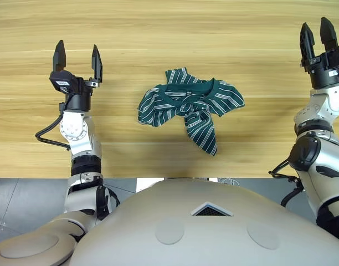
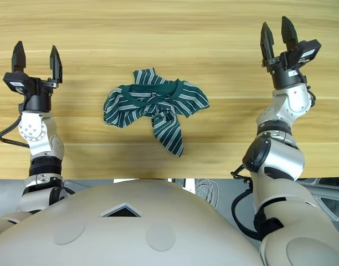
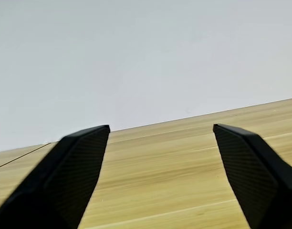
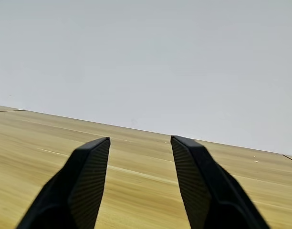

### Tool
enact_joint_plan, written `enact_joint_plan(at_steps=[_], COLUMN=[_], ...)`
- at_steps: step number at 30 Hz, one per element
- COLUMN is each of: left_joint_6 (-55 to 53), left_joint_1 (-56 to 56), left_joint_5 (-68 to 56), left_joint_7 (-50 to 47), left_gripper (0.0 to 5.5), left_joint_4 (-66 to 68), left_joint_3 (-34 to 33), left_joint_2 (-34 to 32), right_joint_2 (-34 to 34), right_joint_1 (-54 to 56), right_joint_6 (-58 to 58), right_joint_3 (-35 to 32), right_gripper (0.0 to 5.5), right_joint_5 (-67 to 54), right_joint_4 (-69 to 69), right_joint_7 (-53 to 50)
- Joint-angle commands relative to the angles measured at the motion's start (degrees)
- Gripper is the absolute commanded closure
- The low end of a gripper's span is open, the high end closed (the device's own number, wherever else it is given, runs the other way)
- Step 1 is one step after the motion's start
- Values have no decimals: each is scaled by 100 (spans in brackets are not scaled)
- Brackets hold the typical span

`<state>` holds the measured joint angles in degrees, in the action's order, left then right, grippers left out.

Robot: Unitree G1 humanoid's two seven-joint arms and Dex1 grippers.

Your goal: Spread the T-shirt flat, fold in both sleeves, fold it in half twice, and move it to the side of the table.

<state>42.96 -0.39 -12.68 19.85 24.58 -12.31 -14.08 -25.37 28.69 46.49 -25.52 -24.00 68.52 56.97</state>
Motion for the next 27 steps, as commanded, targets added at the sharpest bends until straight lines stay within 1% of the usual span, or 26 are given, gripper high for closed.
enact_joint_plan(at_steps=[1, 4, 6, 7, 9, 10, 11, 13, 14, 17, 20, 22, 27], left_joint_6=[37, 35, 34, 31, 24, 19, 16, 11, 10, 19, 24, 29, 36], left_joint_1=[-50, -49, -47, -40, -23, -19, -18, -17, -16, -11, -32, -31, -43], left_joint_5=[112, 109, 105, 102, 98, 98, 99, 98, 99, 102, 92, 88, 84], left_joint_7=[-24, -11, -1, 3, 8, 14, 18, 28, 30, 33, 43, 41, 63], left_gripper=[157, 157, 157, 157, 157, 157, 157, 157, 157, 157, 157, 157, 157], left_joint_4=[46, 43, 40, 32, 13, 8, 6, 2, 3, 17, 44, 50, 72], left_joint_3=[-17, -14, -9, -7, -3, 4, 10, 20, 24, 26, 27, 21, 27], left_joint_2=[-60, -62, -64, -63, -60, -58, -57, -55, -54, -56, -71, -76, -88], right_joint_2=[21, 21, -2, -18, -96, -179, -265, -476, -570, -805, -812, -782, -619], right_joint_1=[142, 135, 98, 57, -97, -264, -512, -1020, -1145, -1451, -1514, -1495, -1336], right_joint_6=[44, 27, -57, -206, -684, -1167, -1561, -2053, -2198, -2336, -2092, -1949, -1748], right_joint_3=[6, -14, 8, 19, 95, 197, 458, 1106, 1345, 2164, 2537, 2698, 2848], right_gripper=[312, 312, 312, 312, 312, 312, 312, 312, 312, 260, 215, 176, 176], right_joint_5=[96, 125, 129, 67, -75, -167, -325, -634, -725, -760, -650, -534, -260], right_joint_4=[45, 57, 51, 23, -76, -176, -427, -1033, -1212, -1533, -1471, -1369, -1076], right_joint_7=[-64, -53, 132, 458, 1486, 2393, 3020, 3544, 3553, 3553, 3553, 3552, 3550])
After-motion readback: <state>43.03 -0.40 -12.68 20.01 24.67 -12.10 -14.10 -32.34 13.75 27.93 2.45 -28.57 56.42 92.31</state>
